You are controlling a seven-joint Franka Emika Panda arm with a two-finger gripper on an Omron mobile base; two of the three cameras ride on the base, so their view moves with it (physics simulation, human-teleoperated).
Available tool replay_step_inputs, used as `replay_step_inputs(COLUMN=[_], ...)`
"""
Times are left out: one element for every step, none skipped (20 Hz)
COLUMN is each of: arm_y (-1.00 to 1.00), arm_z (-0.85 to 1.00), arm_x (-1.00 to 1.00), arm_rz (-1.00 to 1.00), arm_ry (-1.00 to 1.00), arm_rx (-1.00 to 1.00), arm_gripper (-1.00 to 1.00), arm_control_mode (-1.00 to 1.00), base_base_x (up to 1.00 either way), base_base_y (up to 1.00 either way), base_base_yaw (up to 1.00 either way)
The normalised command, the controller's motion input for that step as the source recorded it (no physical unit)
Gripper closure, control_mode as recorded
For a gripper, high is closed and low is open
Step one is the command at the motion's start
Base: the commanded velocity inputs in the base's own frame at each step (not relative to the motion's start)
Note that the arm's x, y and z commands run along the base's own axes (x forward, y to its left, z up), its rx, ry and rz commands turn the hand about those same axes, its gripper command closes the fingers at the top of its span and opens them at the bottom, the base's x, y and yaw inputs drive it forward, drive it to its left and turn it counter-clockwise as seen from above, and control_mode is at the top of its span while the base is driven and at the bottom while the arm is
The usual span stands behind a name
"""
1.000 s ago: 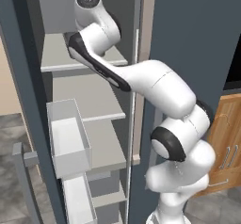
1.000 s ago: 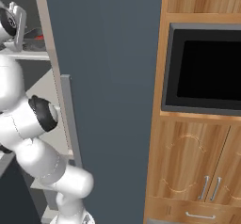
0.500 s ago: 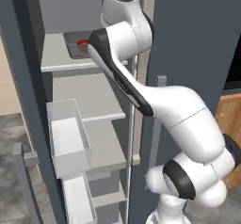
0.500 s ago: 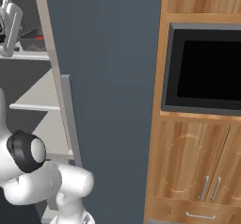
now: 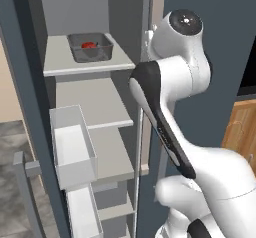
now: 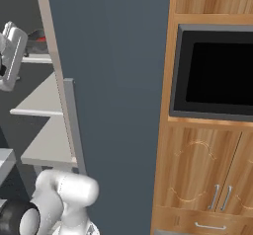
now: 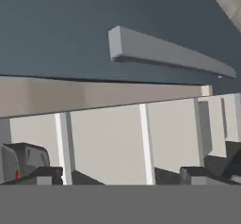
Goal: Take the bell pepper and bell pepper out of the freezer and place them in the tupperware container on the counter. Then put the tupperware containing the vegetables back in the freezer.
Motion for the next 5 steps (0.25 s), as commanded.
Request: replay_step_inputs(arm_y=[-0.44, -0.41, -0.41, -0.34, -0.30], arm_z=[-0.66, -0.70, -0.71, -0.73, -0.71], arm_x=[-1.00, -0.77, -0.61, -0.37, -0.23], arm_rz=[-0.01, -0.03, -0.03, -0.03, -0.03], arm_ry=[0.05, 0.07, 0.08, 0.10, 0.12], arm_rx=[0.00, 0.00, 0.00, 0.00, 0.00], arm_gripper=[-1.00, -1.00, -1.00, -1.00, -1.00], arm_control_mode=[-1.00, -1.00, -1.00, -1.00, -1.00], base_base_x=[0.00, 0.00, 0.00, 0.00, 0.00], base_base_y=[0.00, 0.00, 0.00, 0.00, 0.00], base_base_yaw=[0.00, 0.00, 0.00, 0.00, 0.00])
